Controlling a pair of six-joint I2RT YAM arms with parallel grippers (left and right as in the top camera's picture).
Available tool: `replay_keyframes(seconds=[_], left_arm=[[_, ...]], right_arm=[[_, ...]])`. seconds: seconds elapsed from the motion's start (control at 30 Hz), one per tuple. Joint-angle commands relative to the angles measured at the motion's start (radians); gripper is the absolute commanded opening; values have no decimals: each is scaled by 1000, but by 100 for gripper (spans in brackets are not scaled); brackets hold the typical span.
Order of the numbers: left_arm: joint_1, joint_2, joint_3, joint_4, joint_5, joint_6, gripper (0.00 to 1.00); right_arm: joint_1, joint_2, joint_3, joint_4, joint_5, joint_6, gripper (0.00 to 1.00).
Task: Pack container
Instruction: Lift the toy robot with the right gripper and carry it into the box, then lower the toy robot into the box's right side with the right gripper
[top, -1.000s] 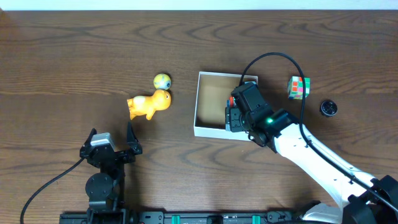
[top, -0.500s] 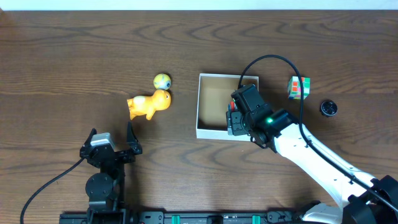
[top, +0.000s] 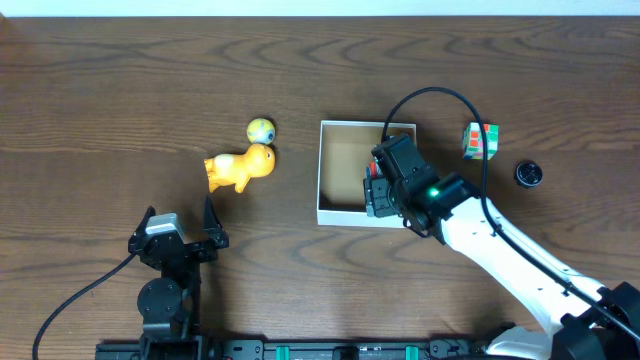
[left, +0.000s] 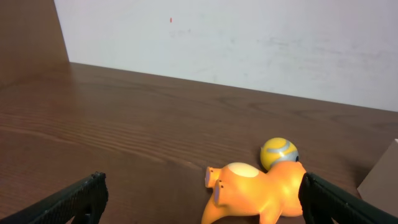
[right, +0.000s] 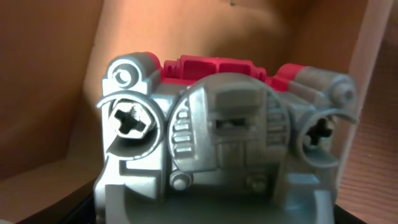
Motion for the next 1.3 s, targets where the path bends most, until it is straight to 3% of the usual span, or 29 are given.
replay_keyframes(seconds=[0.0,0.33,0.53,1.27], left_arm=[[3,-5,-21,-37,-9,6,98],[3,-5,-21,-37,-9,6,98],[3,-5,-21,-37,-9,6,98],[3,-5,-21,-37,-9,6,98]], right_arm=[[21,-8,92,-19,35,-4,55],[21,-6,190,-168,98,105,51],[21,0,190,-181,127,177,55],[21,186,190,-166,98,185,57]])
